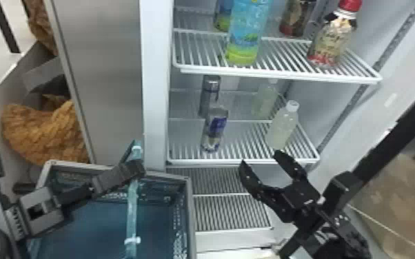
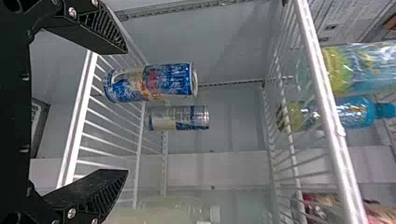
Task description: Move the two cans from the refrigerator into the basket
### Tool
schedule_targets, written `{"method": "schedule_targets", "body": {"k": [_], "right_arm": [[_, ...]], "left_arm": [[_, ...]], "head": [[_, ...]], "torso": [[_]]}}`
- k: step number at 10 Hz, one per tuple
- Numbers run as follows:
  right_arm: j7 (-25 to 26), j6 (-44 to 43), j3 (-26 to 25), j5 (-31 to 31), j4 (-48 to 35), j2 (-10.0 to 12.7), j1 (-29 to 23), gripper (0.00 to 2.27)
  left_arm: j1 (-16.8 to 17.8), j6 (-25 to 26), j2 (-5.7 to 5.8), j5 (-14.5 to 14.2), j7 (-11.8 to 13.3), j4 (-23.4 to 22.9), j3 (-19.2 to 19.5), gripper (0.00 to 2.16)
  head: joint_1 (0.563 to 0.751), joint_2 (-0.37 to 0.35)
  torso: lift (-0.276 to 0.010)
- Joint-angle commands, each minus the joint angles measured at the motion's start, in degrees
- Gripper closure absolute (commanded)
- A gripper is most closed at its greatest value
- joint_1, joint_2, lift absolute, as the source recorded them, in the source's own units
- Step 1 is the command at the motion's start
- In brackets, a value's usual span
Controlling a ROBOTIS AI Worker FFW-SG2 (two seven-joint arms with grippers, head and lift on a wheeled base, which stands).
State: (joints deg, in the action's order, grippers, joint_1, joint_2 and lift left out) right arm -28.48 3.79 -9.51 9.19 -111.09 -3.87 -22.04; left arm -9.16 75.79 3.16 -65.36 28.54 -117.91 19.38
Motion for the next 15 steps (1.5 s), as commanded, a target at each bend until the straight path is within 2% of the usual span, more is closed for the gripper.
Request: {"method": "schedule_targets", "body": {"k": [1,6,15], "right_arm": [[0.0,0.84,1.63,-0.4,2.04,-0.43,2.49,0.13],[1.32,3.37,6.2,-1.77,7.95,-0.96,10.51,0.14],[4.92,4.5,11.69,-3.14,17.65,-1.31,20.35,0.14]], "left_arm": [[0.03,0.0,0.0,-0.11,-0.07,0.0,-0.07,1.21],[0.03,0.14,0.09,-0.22,-0.16,0.0,-0.3,1.21],[-0.11,0.0,0.09,-0.68,-0.24,0.0,-0.19,1.21]], "head": [[0.695,-0.189],[0.695,-0.137],[0.695,-0.078]], "torso": [[-0.219],[-0.219],[-0.219]]}}
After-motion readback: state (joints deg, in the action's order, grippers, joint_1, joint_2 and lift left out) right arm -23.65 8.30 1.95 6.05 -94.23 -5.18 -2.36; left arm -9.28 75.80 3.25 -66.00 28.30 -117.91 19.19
